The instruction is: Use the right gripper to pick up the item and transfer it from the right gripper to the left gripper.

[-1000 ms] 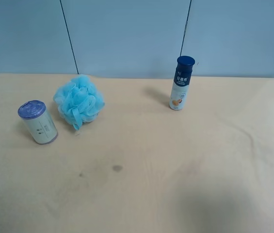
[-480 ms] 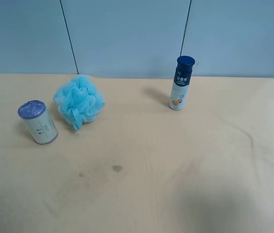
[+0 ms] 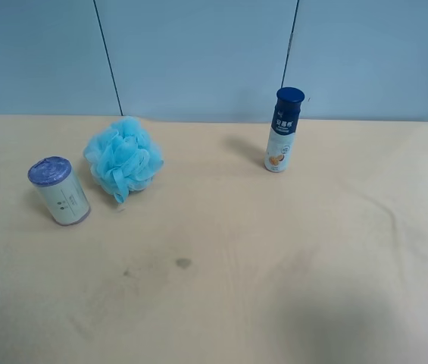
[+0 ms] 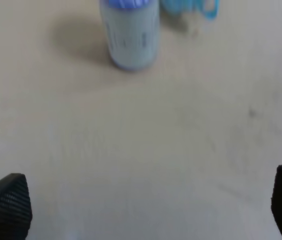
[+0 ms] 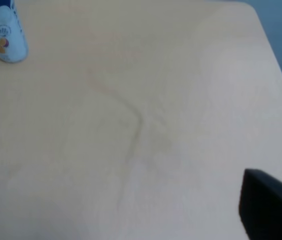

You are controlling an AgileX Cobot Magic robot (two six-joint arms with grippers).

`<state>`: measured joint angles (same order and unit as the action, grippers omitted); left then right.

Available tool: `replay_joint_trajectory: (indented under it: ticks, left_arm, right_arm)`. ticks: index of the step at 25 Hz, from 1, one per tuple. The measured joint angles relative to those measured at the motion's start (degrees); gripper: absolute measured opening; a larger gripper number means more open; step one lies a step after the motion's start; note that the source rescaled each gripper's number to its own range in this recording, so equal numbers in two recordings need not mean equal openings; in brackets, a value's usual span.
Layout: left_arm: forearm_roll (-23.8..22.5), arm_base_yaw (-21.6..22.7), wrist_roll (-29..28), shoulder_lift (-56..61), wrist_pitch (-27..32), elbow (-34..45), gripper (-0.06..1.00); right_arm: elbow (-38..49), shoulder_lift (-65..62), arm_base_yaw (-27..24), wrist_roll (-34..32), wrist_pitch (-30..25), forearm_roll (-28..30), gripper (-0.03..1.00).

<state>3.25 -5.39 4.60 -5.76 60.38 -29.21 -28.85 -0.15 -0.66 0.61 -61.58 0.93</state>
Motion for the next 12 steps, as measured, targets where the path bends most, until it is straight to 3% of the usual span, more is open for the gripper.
replay_joint_trajectory:
  ticks: [5,12]
  left_arm:
    - [-4.24,1.58,-5.86,5.85,0.01,0.13,0.90]
    - [-4.45,10.02,-6.27,5.92,0.01,0.23,0.90]
  right_arm:
    - [0.00,0.00,0.00,0.00,0.00,0.00,0.90]
    - [0.00,0.00,0.00,0.00,0.00,0.00,0.90]
